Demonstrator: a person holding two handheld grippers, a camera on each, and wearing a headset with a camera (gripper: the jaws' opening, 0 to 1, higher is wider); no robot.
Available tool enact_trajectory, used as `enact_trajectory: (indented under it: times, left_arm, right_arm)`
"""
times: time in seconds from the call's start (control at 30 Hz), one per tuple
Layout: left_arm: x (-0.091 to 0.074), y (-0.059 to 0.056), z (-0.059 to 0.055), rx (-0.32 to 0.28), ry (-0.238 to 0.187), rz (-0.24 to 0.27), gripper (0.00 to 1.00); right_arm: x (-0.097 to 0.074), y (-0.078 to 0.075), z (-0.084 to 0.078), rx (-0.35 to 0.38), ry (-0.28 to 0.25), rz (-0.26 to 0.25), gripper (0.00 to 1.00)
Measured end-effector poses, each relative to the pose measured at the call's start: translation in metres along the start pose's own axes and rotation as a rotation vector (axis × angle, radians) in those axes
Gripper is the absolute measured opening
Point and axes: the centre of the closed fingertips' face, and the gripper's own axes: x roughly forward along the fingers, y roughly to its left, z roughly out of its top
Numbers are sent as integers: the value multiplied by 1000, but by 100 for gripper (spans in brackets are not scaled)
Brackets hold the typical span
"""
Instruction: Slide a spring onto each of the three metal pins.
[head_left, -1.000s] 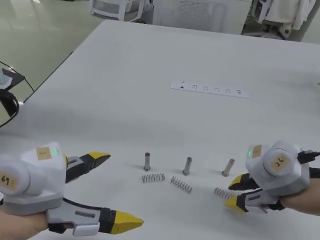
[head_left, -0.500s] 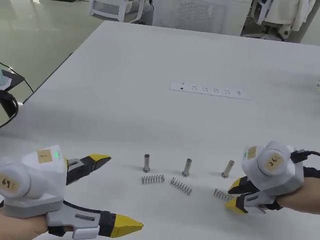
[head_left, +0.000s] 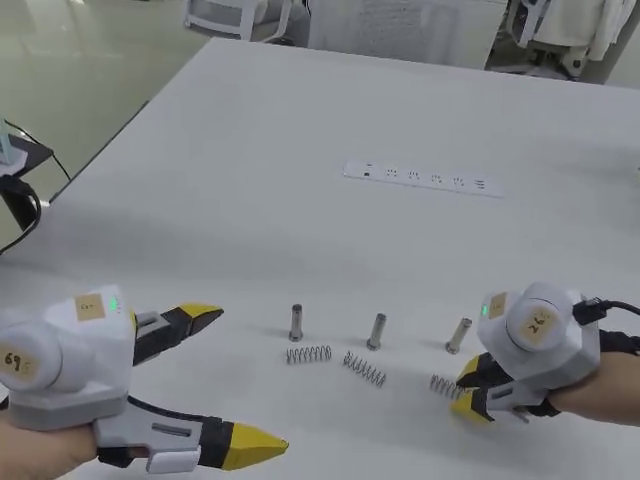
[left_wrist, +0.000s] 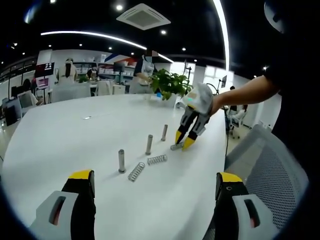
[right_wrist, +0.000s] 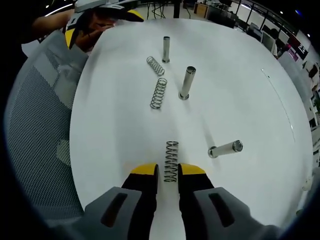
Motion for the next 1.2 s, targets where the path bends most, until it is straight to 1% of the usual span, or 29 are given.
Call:
enact_trajectory:
  times: [0.13,0.27,0.4,0.57,0.77,0.97,1.07,1.17,1.2]
  left_arm:
    - [1,0,0,0,-2,-1,98]
    - [1,1,-1,-4,-9,1,98]
    - [2,0,-2,-4,-16,-1,98]
    - [3,-3,1,-3,-27,-3,98]
    - [4,-9,6,5,-36,-13,98]
    - [7,-19,11,15,-40,-39,97]
    - [13,-24,13,19,-42,-57,98]
    - [17,-28,16,32,-40,-74,98]
    - [20,-31,17,41,-36,-87,98]
  right_arm:
    - [1,1,-3,-3,6,1,9]
    - [0,-1,-3,-10,-4,-17,9]
    - [-3,-2,-3,1,-11,-19,8]
    - [-10,-1,-1,4,-24,-25,8]
    - [-19,5,2,-11,-41,-27,8]
    - [-29,16,11,-28,-74,-23,8]
    - [-34,23,20,-45,-93,-12,8]
    - [-37,29,28,-60,-110,-3,8]
    - [-38,31,32,-66,-119,1,8]
